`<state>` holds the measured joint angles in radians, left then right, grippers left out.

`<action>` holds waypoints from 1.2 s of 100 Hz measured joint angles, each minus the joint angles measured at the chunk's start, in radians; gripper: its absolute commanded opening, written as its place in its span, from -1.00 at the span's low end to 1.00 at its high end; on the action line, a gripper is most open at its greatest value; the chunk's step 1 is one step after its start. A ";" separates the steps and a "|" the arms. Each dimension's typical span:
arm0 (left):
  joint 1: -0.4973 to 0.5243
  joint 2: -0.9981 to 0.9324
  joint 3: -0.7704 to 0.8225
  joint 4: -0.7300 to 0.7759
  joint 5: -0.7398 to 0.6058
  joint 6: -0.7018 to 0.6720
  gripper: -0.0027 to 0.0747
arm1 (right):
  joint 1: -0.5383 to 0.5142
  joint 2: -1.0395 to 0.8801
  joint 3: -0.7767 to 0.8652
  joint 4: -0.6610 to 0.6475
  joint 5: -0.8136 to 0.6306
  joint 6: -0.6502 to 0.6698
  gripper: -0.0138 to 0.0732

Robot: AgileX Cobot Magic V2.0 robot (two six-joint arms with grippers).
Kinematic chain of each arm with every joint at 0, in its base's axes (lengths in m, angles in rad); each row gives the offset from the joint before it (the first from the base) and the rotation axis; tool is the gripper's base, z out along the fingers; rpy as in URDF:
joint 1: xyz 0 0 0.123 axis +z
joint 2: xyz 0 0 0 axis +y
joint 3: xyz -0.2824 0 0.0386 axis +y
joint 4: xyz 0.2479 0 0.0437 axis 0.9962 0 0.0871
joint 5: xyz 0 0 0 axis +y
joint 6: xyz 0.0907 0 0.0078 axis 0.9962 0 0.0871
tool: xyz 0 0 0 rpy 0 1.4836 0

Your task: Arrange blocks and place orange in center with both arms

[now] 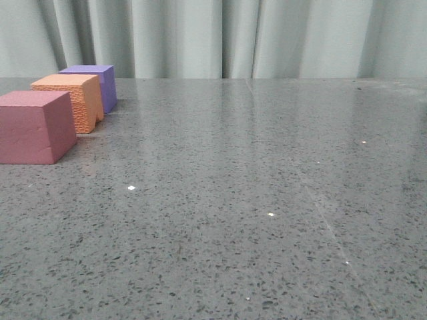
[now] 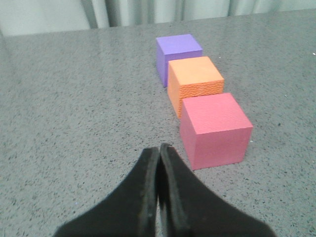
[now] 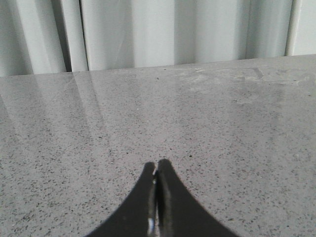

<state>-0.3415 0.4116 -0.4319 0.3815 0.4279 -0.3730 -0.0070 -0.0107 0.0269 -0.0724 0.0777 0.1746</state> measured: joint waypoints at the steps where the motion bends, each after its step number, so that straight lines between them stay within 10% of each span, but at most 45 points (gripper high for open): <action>1: 0.010 -0.002 0.006 -0.010 -0.012 0.013 -0.98 | 0.000 0.000 0.000 0.000 0.000 0.000 -0.84; 34: 0.199 -0.177 0.261 -0.219 -0.353 0.260 -0.98 | 0.000 0.000 0.000 0.000 0.000 0.000 -0.84; 120: 0.215 -0.416 0.428 -0.203 -0.466 0.268 -0.98 | 0.000 0.000 0.000 0.000 0.000 0.000 -0.84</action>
<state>-0.1264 -0.0041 -0.0039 0.1781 -0.0386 -0.1050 -0.0070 -0.0107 0.0269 -0.0724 0.0773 0.1746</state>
